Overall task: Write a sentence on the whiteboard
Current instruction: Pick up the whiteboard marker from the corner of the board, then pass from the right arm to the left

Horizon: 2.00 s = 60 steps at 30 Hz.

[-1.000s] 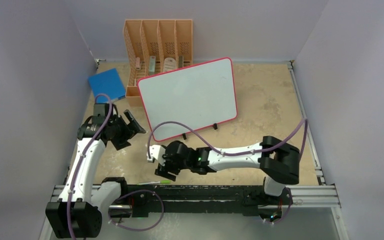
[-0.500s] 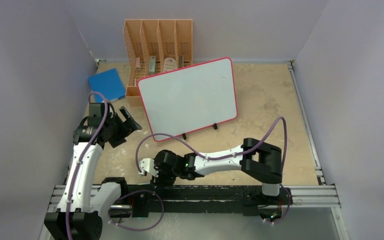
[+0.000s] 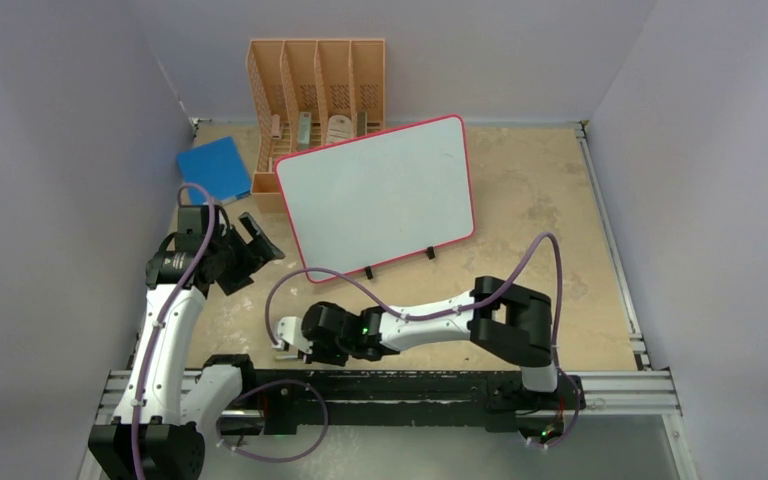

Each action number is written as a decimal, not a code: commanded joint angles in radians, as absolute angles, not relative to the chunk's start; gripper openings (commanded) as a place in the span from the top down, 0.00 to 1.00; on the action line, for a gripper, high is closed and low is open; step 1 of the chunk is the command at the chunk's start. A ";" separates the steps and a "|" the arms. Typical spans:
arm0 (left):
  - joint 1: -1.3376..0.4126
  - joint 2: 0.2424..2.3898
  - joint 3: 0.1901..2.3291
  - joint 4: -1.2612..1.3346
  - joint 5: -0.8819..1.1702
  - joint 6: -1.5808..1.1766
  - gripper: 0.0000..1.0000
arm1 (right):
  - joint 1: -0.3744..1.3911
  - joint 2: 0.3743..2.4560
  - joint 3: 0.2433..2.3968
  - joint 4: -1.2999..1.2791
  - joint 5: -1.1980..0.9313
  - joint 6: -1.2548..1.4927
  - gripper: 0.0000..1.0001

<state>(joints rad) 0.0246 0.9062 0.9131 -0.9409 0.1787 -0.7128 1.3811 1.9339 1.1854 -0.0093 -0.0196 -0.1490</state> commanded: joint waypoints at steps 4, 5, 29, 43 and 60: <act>0.021 0.905 0.950 -0.920 0.223 -0.690 0.17 | 1.365 1.941 1.189 -0.060 0.025 -0.105 0.91; 0.022 0.904 0.948 -0.920 0.226 -0.689 0.17 | 1.356 1.933 1.181 -0.057 0.022 -0.095 0.93; 0.022 0.764 0.830 -0.714 0.594 -0.734 0.19 | 1.250 1.441 0.837 0.483 0.356 0.344 1.00; 0.020 0.652 0.603 -0.254 0.906 -0.905 0.27 | 1.250 1.364 0.728 0.815 0.425 0.473 1.00; -0.036 0.626 0.488 0.112 0.848 -0.978 0.39 | 1.250 1.404 0.738 0.898 0.419 0.511 1.00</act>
<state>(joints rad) 0.0002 0.6178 0.4965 -0.0235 0.8806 -0.9821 1.2499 1.3922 0.7177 0.8253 0.4023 0.4942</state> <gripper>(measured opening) 0.619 0.059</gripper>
